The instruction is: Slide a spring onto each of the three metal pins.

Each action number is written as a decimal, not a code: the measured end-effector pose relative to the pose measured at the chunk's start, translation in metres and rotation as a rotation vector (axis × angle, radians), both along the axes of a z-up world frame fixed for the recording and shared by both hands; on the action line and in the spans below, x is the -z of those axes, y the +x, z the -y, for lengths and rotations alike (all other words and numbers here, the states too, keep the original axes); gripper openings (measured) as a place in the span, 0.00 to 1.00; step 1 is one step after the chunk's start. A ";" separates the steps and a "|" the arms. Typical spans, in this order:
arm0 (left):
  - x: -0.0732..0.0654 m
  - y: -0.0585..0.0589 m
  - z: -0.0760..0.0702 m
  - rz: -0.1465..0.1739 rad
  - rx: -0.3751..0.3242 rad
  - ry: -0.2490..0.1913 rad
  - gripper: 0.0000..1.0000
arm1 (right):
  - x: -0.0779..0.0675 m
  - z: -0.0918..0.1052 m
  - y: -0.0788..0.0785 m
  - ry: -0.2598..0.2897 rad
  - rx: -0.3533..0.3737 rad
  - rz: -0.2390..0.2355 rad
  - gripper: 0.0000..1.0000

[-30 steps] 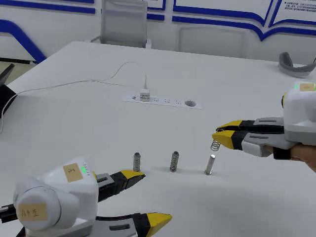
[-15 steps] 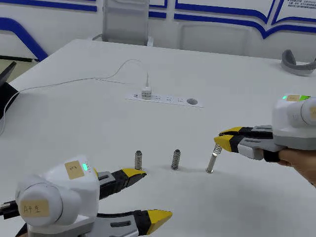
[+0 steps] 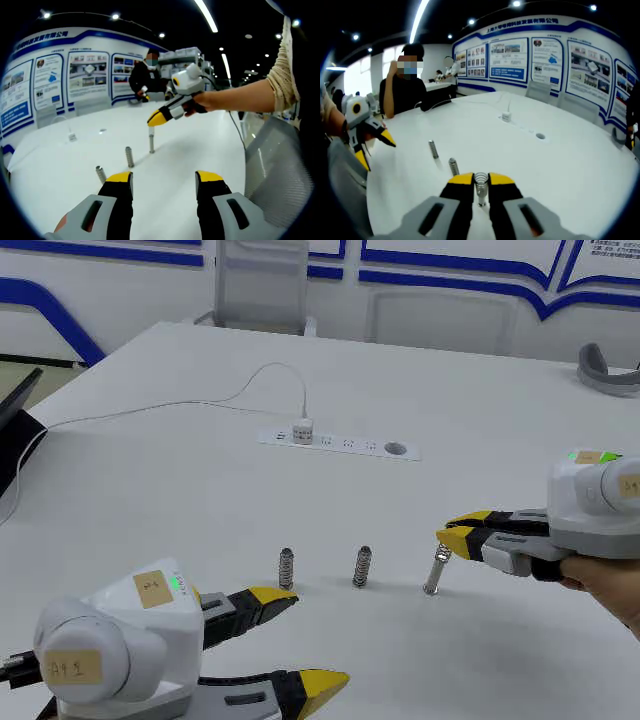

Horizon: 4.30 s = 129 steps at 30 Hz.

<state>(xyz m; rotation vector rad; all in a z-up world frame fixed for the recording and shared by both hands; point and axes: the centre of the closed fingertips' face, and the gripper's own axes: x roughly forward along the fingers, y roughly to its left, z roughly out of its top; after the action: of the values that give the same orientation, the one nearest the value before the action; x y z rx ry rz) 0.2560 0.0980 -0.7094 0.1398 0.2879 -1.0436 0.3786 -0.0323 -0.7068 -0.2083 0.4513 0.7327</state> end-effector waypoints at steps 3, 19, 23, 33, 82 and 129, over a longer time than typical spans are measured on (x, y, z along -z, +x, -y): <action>0.000 -0.001 0.000 -0.001 -0.002 -0.001 0.51 | 0.004 0.001 0.001 0.002 0.005 -0.006 0.12; -0.002 0.002 0.003 -0.001 0.009 -0.003 0.50 | 0.026 0.003 0.004 -0.004 0.030 -0.035 0.12; -0.001 0.001 0.002 -0.004 0.006 -0.004 0.50 | 0.029 0.004 0.005 -0.006 0.036 -0.039 0.12; -0.001 0.005 0.000 -0.003 -0.003 -0.009 0.50 | 0.041 0.003 0.007 -0.025 0.031 -0.060 0.12; 0.001 0.020 -0.016 0.006 -0.058 -0.002 0.52 | 0.047 0.026 -0.016 -0.043 0.058 -0.064 0.29; 0.052 0.037 -0.060 -0.064 -0.167 0.102 0.66 | 0.030 0.016 -0.070 -0.033 -0.056 0.019 0.54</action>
<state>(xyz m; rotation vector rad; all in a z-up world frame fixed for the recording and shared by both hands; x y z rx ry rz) 0.2930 0.1582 -0.7616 0.1716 0.4039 -0.8686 0.3085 -0.0479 -0.7367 -0.2595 0.4410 0.7783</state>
